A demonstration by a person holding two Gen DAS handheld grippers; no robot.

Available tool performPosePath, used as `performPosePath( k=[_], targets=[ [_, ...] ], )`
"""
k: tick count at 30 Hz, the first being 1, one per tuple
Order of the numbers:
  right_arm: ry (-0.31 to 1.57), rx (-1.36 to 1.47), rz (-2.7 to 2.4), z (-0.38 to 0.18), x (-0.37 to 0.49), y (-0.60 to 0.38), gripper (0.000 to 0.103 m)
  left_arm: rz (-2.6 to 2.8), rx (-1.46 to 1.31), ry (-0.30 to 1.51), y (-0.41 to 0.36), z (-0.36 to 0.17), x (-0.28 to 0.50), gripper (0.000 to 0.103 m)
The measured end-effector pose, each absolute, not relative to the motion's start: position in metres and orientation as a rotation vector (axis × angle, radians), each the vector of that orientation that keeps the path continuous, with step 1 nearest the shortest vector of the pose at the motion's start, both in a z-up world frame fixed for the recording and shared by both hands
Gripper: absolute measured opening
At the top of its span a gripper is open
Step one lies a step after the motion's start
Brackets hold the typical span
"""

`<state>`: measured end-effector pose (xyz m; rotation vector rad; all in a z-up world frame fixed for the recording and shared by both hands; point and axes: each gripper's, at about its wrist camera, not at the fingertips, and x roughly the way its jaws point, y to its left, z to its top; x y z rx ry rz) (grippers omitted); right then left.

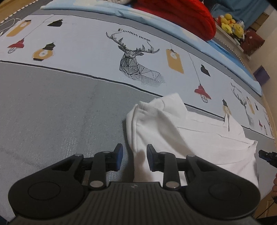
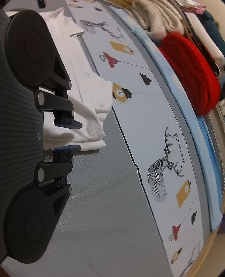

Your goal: Fold small clothes

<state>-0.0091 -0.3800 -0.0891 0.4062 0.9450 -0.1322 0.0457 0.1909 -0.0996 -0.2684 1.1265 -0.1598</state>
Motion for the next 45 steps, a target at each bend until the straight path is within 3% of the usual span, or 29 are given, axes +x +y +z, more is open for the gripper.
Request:
performPosePath(
  k=[12,13,14,15,25,29,32,36,38,39,40,41,45],
  targets=[
    [0.968,0.33,-0.121,-0.106,0.034,-0.366,0.022,-0.125,-0.255,1.109,0.166,-0.111,0.098,0.039],
    [0.963,0.337,-0.124,-0.106,0.038,-0.367,0.022,-0.117,-0.252,1.108,0.164,-0.112,0.102,0.038],
    [0.96,0.342,-0.127,-0.107,0.04,-0.368,0.02,-0.111,-0.242,1.107,0.162,-0.113,0.105,0.024],
    [0.956,0.344,-0.13,-0.108,0.043,-0.368,0.005,-0.101,-0.225,1.096,0.161,-0.112,0.107,0.014],
    [0.653,0.396,-0.194,-0.072,0.046,-0.374,0.001,-0.013,-0.241,0.906,0.164,-0.087,0.119,0.013],
    [0.709,0.384,-0.228,-0.083,0.059,-0.37,0.004,-0.022,-0.301,0.994,0.169,-0.101,0.128,0.02],
    [0.812,0.366,-0.225,-0.094,0.062,-0.367,0.004,-0.054,-0.309,1.031,0.172,-0.104,0.122,0.042],
    [0.951,0.374,-0.186,-0.11,0.058,-0.368,0.009,-0.077,-0.322,1.127,0.178,-0.117,0.116,0.042],
    [1.0,0.351,-0.173,-0.117,0.054,-0.365,0.009,-0.091,-0.326,1.169,0.179,-0.125,0.113,0.038],
    [1.006,0.342,-0.161,-0.118,0.051,-0.362,0.008,-0.104,-0.318,1.176,0.178,-0.128,0.112,0.017],
    [1.006,0.329,-0.148,-0.118,0.05,-0.359,0.006,-0.109,-0.291,1.169,0.176,-0.127,0.108,0.01],
    [0.996,0.309,-0.143,-0.116,0.049,-0.357,0.0,-0.105,-0.269,1.149,0.175,-0.124,0.106,0.01],
    [0.883,0.294,-0.196,-0.096,0.038,-0.357,0.0,-0.111,-0.269,1.1,0.176,-0.11,0.092,0.012]
  ],
)
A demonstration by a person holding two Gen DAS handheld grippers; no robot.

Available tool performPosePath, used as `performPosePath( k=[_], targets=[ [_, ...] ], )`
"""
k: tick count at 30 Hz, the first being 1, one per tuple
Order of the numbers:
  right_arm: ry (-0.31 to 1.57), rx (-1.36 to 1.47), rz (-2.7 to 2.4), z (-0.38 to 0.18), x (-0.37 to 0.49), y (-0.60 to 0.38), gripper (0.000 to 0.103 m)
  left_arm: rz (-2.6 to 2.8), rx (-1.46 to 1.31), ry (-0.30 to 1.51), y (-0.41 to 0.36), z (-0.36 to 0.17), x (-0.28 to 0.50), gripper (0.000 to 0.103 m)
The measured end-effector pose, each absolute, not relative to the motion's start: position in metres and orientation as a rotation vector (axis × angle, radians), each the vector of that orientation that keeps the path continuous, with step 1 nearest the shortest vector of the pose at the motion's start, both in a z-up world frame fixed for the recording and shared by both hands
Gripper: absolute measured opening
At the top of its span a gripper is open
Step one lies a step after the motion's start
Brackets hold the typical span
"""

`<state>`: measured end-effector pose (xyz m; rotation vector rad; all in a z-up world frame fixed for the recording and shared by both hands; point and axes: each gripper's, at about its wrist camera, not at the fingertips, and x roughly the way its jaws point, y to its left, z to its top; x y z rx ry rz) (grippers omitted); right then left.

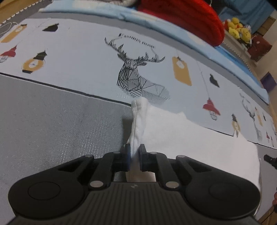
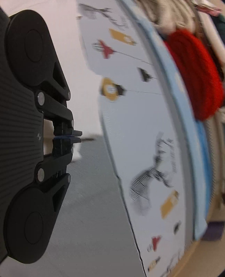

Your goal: Fold small clothes

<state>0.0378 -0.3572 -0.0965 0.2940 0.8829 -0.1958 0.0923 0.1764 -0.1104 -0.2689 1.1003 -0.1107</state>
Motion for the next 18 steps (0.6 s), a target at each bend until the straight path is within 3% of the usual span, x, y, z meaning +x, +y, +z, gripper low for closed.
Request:
performPosePath(
  k=[4,12,18],
  targets=[
    [0.882,0.343,-0.203,-0.088,0.026,-0.367,0.003,-0.145,-0.248,1.116,0.182,-0.102,0.075,0.023],
    [1.04,0.341,-0.064,-0.088,-0.023,-0.357,0.004,-0.189,-0.203,1.164,0.19,-0.097,0.026,0.024],
    [1.058,0.321,-0.076,-0.077,-0.057,-0.35,0.004,-0.22,-0.207,1.184,0.194,-0.086,-0.006,0.028]
  ],
)
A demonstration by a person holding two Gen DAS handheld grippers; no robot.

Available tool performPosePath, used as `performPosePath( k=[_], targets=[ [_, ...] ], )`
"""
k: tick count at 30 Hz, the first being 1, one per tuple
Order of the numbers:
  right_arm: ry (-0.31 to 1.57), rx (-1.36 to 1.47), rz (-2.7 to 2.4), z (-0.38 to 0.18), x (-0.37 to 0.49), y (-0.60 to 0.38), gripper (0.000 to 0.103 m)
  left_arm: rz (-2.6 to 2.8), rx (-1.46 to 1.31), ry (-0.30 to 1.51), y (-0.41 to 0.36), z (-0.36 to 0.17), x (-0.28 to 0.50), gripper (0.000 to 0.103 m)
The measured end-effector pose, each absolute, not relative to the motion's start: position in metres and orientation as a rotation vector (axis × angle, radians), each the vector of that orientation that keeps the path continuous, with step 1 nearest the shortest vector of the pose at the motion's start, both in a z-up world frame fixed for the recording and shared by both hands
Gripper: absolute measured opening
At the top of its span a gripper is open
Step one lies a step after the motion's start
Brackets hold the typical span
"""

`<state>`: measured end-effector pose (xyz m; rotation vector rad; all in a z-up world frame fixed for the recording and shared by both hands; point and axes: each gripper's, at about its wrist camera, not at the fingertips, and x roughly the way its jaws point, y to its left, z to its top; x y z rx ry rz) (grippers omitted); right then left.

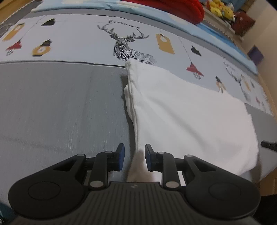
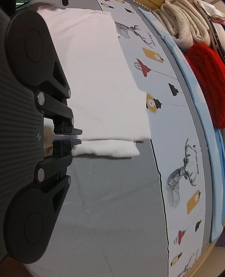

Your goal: Fold small clothes

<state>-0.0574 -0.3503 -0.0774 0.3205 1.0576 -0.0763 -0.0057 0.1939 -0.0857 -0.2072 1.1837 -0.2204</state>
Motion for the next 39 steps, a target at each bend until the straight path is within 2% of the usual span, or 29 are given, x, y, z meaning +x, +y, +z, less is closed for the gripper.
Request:
performPosePath(
  k=[2,4,6,9,10,11,14,17,18,20,24,26,28,31,32,33,34,35,39],
  targets=[
    [1.054,0.333,-0.073,-0.068,-0.069,-0.352,0.004,-0.237,-0.231,1.218,0.197,-0.075,-0.013,0.028],
    [1.04,0.301,-0.039,-0.055,-0.077,-0.351,0.004,-0.274,-0.135,1.182,0.19,-0.056,-0.022,0.029],
    [1.016,0.263,-0.016,-0.048,-0.084,-0.351,0.004,-0.3,-0.081,1.152,0.185,-0.048,-0.029,0.035],
    [1.049,0.318,-0.042,-0.062,-0.087,-0.355,0.004,-0.3,-0.189,1.176,0.191,-0.071,-0.038,0.038],
    [1.061,0.324,-0.036,-0.067,-0.085,-0.355,0.004,-0.276,-0.226,1.283,0.192,-0.089,-0.035,0.036],
    [1.062,0.32,-0.027,-0.069,-0.083,-0.354,0.004,-0.26,-0.227,1.326,0.19,-0.096,-0.033,0.036],
    [1.139,0.286,-0.021,-0.086,-0.076,-0.35,0.004,-0.287,-0.174,1.293,0.182,-0.096,-0.027,0.037],
    [1.213,0.249,-0.001,-0.099,-0.072,-0.348,0.004,-0.313,-0.13,1.369,0.175,-0.11,-0.028,0.036],
    [1.225,0.241,0.009,-0.102,-0.071,-0.347,0.004,-0.312,-0.094,1.376,0.173,-0.112,-0.029,0.032],
    [1.246,0.229,0.037,-0.105,-0.071,-0.348,0.004,-0.324,-0.055,1.376,0.169,-0.113,-0.03,0.004],
    [1.22,0.216,0.103,-0.098,-0.076,-0.35,0.0,-0.313,-0.182,1.26,0.192,-0.092,-0.029,0.003],
    [1.166,0.274,0.113,-0.088,-0.083,-0.361,0.0,-0.31,-0.134,1.318,0.191,-0.101,-0.031,0.003],
    [1.203,0.284,0.062,-0.094,-0.087,-0.373,0.0,-0.326,-0.02,1.404,0.178,-0.119,-0.033,0.004],
    [1.268,0.245,0.066,-0.105,-0.089,-0.374,0.0,-0.326,-0.024,1.408,0.175,-0.118,-0.026,0.007],
    [1.262,0.236,0.068,-0.104,-0.09,-0.373,0.0,-0.313,-0.065,1.386,0.179,-0.114,-0.021,0.011],
    [1.242,0.232,0.057,-0.1,-0.089,-0.373,0.0,-0.297,-0.124,1.351,0.185,-0.107,-0.017,0.017],
    [1.207,0.225,0.033,-0.094,-0.088,-0.374,0.002,-0.278,-0.192,1.308,0.192,-0.101,-0.011,0.034],
    [1.162,0.247,0.013,-0.086,-0.088,-0.378,0.003,-0.256,-0.242,1.272,0.197,-0.097,-0.006,0.045],
    [1.015,0.342,-0.077,-0.069,-0.086,-0.393,0.003,-0.183,-0.347,1.243,0.196,-0.098,0.02,0.055]
  ],
)
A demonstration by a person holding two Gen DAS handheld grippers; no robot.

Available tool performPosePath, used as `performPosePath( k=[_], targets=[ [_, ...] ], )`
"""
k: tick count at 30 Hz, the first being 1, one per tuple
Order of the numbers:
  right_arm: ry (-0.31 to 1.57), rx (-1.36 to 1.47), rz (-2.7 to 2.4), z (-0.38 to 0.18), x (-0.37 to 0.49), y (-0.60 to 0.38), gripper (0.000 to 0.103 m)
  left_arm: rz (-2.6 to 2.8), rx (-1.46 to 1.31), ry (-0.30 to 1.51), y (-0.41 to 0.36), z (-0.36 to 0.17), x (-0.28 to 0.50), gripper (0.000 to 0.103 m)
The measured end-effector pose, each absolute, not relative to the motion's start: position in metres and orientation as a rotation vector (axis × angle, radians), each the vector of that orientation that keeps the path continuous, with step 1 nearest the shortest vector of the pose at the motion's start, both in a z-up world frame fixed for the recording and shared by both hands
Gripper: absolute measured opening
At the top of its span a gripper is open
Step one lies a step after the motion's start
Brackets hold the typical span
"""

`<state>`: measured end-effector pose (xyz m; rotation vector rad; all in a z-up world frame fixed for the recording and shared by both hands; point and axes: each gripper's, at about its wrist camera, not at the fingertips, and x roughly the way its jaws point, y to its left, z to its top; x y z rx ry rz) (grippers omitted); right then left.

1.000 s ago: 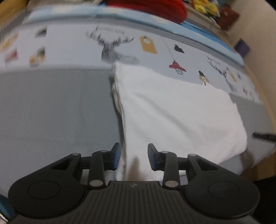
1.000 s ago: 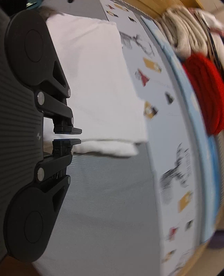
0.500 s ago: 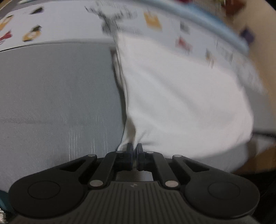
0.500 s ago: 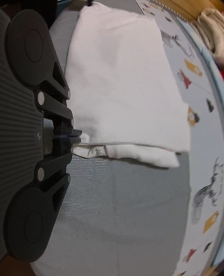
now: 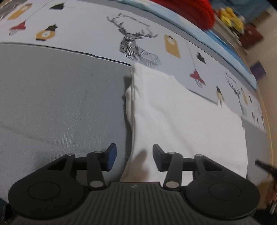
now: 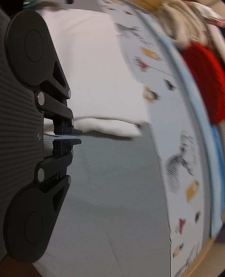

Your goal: Fold small clothes

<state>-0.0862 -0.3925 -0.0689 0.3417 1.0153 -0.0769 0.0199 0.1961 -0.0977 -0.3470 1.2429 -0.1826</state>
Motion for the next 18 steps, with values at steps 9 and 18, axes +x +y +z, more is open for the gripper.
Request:
performPosePath(
  k=[9,18],
  targets=[
    [0.996,0.319,-0.091,-0.068,-0.067,-0.379,0.003,-0.147,-0.334,1.377,0.168,-0.139,0.052,0.062],
    [0.974,0.326,-0.144,-0.073,-0.046,-0.363,0.003,-0.209,-0.261,1.296,0.161,-0.139,0.052,0.015]
  ],
)
